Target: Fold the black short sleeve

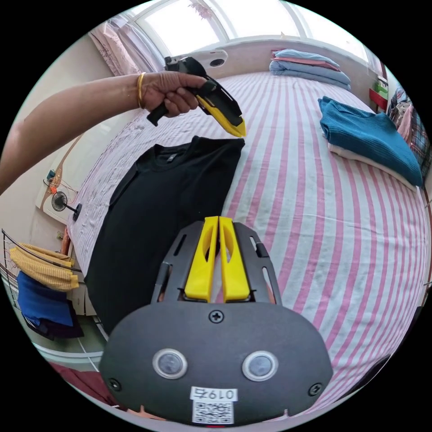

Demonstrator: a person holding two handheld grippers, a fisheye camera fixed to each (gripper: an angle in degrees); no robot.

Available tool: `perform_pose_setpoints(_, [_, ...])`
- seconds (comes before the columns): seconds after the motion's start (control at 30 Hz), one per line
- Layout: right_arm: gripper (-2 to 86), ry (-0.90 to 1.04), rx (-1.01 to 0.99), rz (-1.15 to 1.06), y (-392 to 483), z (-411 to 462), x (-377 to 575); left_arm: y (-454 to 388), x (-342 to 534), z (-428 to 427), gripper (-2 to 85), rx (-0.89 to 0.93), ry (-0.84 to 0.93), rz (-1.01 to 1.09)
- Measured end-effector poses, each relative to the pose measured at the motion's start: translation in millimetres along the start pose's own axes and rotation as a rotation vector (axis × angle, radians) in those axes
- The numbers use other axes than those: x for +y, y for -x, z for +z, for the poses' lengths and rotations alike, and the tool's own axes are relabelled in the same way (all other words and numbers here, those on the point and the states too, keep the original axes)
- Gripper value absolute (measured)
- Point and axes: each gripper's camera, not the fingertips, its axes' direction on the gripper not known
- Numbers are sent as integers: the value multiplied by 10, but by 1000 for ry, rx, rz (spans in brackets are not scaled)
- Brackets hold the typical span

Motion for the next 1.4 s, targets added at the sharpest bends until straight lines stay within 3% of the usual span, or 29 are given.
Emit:
perform_pose_setpoints(0.23, [-7,-34,27,-61,-201,-93,-479,57,502,-207,13,219,-269,-8])
perform_pose_setpoints(0.47, [-6,-78,-1,-161,-741,-182,-1430,11,1804,417,8,122,-472,-128])
perform_pose_setpoints(0.63, [-7,22,-55,-445,-755,30,-2305,21,2194,739,8,25,-499,-215])
perform_pose_setpoints(0.77, [-7,127,-206,-503,-799,98,-2875,102,2340,900,10,-21,-501,-274])
perform_pose_setpoints(1.0, [-7,440,-75,-737,-470,533,-3379,115,2577,1017,10,-26,-522,-294])
perform_pose_setpoints(1.2, [-8,269,-177,-860,-445,-42,-3594,56,2835,1151,9,-50,-565,-299])
perform_pose_setpoints(1.33, [-7,411,-104,-969,-234,-31,-3571,44,3031,1322,7,-57,-625,-328])
perform_pose_setpoints(1.4, [-7,394,-44,-995,-137,-56,-3527,37,3128,1390,7,-64,-657,-329])
